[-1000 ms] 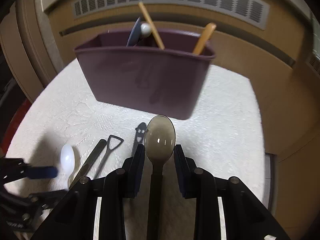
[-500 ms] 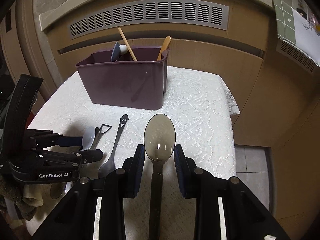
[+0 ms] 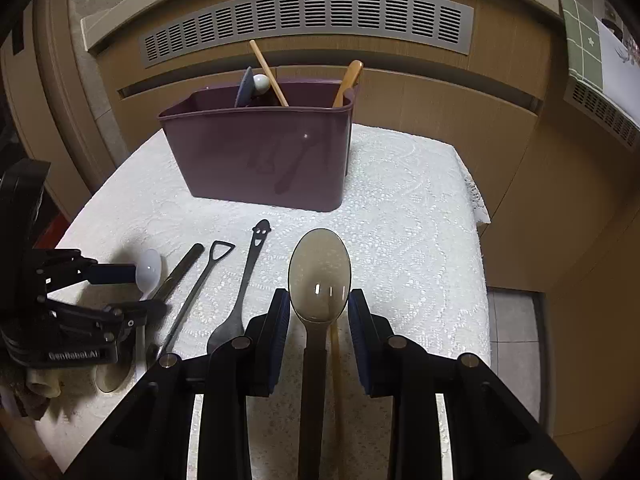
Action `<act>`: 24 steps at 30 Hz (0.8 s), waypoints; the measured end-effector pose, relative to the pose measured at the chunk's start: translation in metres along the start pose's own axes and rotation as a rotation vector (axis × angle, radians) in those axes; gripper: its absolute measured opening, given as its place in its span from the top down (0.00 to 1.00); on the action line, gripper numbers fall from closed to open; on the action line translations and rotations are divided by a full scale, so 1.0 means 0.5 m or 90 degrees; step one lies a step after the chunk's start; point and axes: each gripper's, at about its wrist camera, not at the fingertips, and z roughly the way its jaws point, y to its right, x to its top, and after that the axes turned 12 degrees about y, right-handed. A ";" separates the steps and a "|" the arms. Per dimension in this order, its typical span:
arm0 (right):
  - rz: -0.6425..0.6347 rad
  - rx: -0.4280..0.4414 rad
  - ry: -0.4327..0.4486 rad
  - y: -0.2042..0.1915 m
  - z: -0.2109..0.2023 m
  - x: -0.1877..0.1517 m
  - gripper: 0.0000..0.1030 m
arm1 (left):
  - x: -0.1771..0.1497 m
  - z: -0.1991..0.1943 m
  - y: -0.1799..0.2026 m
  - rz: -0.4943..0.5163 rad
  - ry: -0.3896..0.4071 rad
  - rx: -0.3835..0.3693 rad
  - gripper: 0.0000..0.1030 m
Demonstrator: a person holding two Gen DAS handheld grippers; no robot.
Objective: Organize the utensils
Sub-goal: 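Lift the white spoon and brown spoon over the caddy with both tools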
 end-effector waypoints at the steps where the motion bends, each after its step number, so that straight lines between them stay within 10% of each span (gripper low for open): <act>1: -0.003 -0.003 0.002 -0.003 -0.002 -0.001 0.73 | 0.004 0.002 -0.003 -0.017 -0.002 0.002 0.46; 7: -0.012 -0.012 0.010 -0.012 -0.008 -0.006 0.73 | 0.021 0.024 0.016 -0.078 0.015 0.022 0.48; 9: -0.012 -0.017 0.013 -0.010 -0.007 -0.006 0.73 | 0.022 0.029 0.031 -0.059 0.035 0.025 0.67; 24: 0.017 0.023 0.058 -0.001 -0.041 0.007 0.74 | 0.028 -0.159 0.034 -0.024 0.244 -0.013 0.66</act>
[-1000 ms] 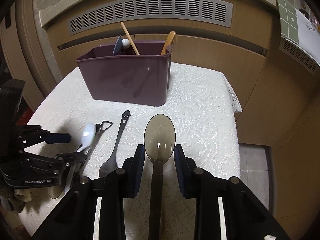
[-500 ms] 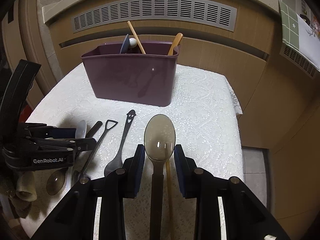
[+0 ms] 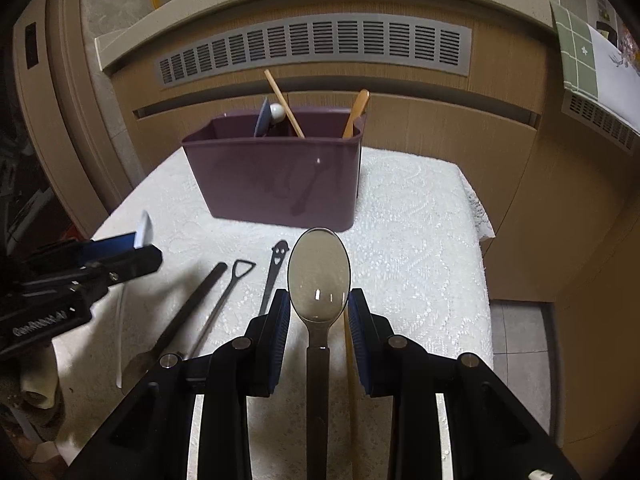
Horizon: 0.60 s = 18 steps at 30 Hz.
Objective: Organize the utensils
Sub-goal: 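Lift the white spoon and brown spoon over the caddy with both tools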
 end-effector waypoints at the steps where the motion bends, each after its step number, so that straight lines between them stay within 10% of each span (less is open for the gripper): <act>1: 0.003 0.000 0.009 0.000 -0.006 0.007 0.74 | 0.014 -0.009 -0.002 0.001 0.013 0.003 0.66; 6: 0.009 0.010 0.110 0.006 -0.055 0.121 0.74 | 0.146 -0.043 0.000 0.022 0.110 -0.009 0.66; 8: -0.002 0.006 0.156 0.005 -0.071 0.182 1.00 | 0.217 -0.053 -0.005 0.031 0.168 -0.009 0.66; 12: 0.000 0.024 0.206 0.016 -0.067 0.307 1.00 | 0.310 -0.039 -0.018 0.039 0.256 0.000 0.66; 18: -0.025 0.028 0.183 0.024 -0.005 0.367 1.00 | 0.362 0.022 -0.061 0.036 0.254 0.009 0.66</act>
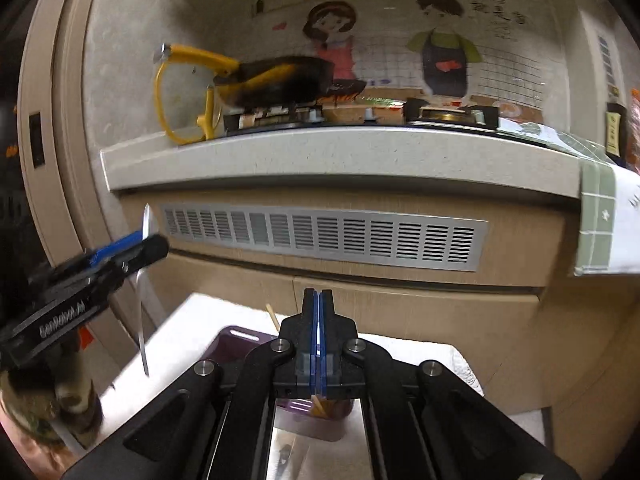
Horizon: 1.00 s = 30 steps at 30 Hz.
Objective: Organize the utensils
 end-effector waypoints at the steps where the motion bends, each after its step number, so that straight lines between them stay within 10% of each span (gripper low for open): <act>1: -0.009 0.003 -0.015 0.002 0.006 -0.009 0.98 | -0.007 0.005 -0.009 -0.004 -0.009 -0.003 0.66; 7: -0.035 0.056 -0.206 0.010 0.027 -0.173 0.95 | -0.083 -0.008 -0.024 -0.019 -0.064 -0.006 0.66; 11: -0.021 0.065 -0.328 -0.011 0.001 -0.326 0.68 | -0.141 -0.024 -0.014 0.003 -0.096 0.027 0.66; 15: -0.018 0.060 -0.405 -0.045 -0.025 -0.429 0.67 | -0.196 -0.030 -0.006 0.005 -0.137 0.040 0.66; 30: -0.087 -0.005 -0.290 -0.078 -0.068 -0.388 0.72 | -0.213 -0.089 0.011 0.006 -0.146 0.064 0.66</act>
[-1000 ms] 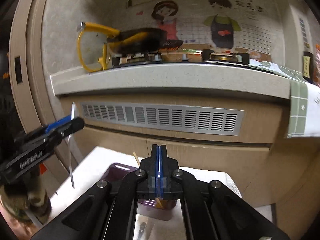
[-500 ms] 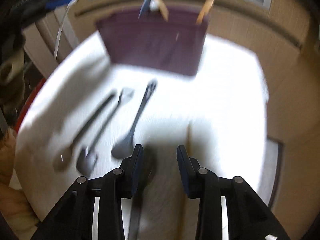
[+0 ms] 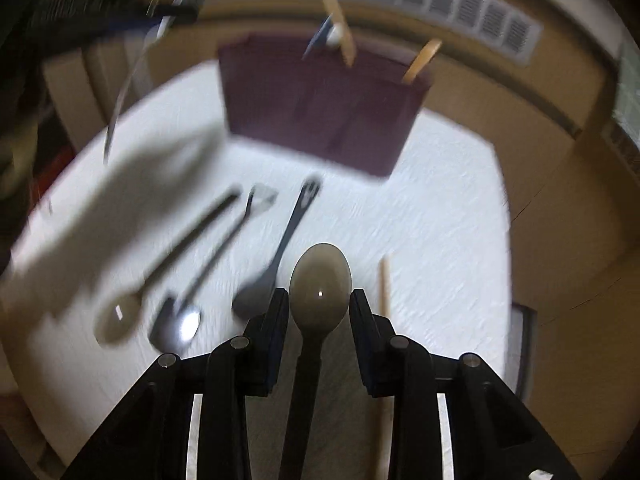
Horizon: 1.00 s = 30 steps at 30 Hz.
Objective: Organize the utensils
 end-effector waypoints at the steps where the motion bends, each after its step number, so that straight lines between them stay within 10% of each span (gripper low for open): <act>1: 0.008 0.001 0.016 0.003 -0.009 0.009 0.72 | 0.003 -0.005 -0.001 0.001 0.003 0.001 0.66; 8: 0.063 0.000 0.130 0.042 -0.059 0.113 0.73 | 0.028 -0.016 0.009 0.008 0.022 -0.003 0.66; 10: 0.072 0.000 0.157 0.051 -0.072 0.143 0.97 | 0.041 -0.016 0.011 0.011 0.029 -0.008 0.66; 17: 0.070 0.004 0.238 0.084 -0.112 0.262 0.97 | 0.150 -0.012 -0.007 -0.007 0.089 -0.043 0.66; 22: 0.054 -0.027 0.181 0.109 -0.066 0.257 0.96 | 0.136 0.010 -0.022 -0.011 0.073 -0.040 0.66; 26: 0.096 -0.070 0.076 0.160 0.003 0.162 0.60 | 0.086 0.033 -0.020 -0.007 0.033 -0.042 0.66; 30: 0.216 -0.129 -0.021 0.219 0.050 0.054 0.54 | 0.034 0.046 -0.016 -0.005 -0.004 -0.050 0.66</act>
